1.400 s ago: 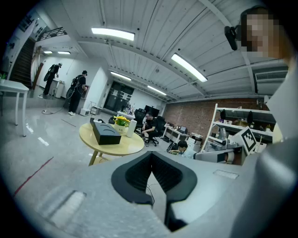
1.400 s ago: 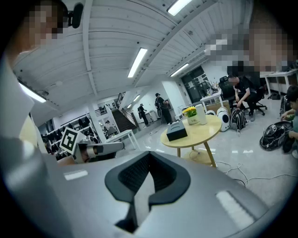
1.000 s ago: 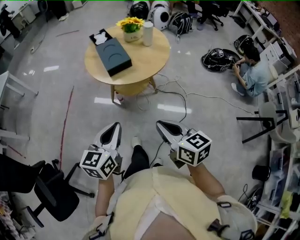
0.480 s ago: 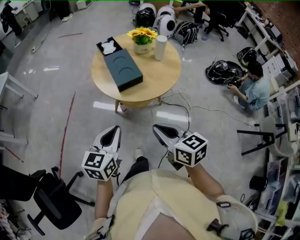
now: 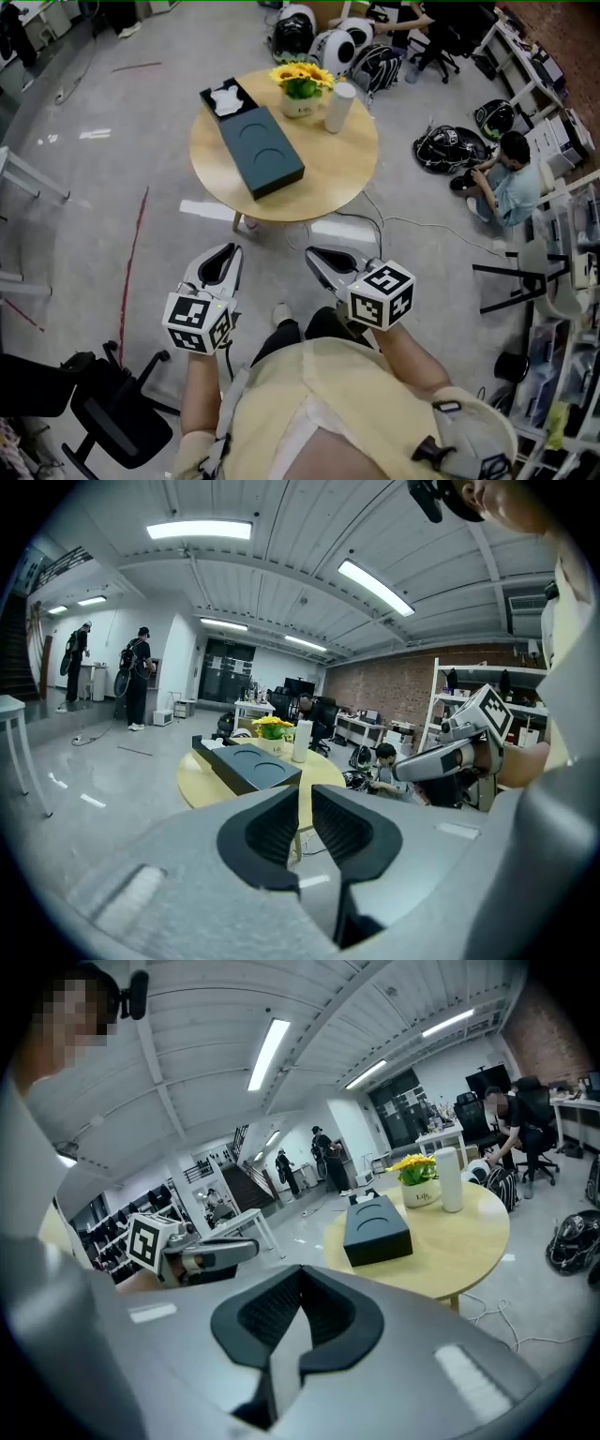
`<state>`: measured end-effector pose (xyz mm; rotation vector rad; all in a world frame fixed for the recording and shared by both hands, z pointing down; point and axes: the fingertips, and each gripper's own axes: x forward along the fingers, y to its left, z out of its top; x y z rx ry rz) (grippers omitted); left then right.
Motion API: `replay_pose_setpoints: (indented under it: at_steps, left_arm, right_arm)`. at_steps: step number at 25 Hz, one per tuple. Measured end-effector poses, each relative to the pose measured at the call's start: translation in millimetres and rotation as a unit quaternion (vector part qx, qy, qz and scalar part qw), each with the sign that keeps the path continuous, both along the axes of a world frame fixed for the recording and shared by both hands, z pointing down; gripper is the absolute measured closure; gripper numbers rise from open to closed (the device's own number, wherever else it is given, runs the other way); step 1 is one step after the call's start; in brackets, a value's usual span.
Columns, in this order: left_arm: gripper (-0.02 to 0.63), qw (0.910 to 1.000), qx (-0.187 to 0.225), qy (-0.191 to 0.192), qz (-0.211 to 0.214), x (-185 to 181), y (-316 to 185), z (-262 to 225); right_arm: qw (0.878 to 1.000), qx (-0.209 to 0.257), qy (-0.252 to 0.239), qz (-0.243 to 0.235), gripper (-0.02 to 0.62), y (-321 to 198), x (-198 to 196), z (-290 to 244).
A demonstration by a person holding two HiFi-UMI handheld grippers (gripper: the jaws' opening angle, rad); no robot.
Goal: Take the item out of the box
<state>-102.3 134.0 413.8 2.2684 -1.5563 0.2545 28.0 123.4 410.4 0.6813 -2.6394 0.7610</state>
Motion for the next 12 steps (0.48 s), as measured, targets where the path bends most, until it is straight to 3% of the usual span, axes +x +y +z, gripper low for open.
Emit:
replay_pose_setpoints:
  at_steps: [12]
  left_arm:
    - [0.468, 0.9992, -0.012, -0.038, 0.007, -9, -65, 9]
  right_arm:
    - [0.999, -0.007, 0.013, -0.034, 0.592, -49, -25, 14]
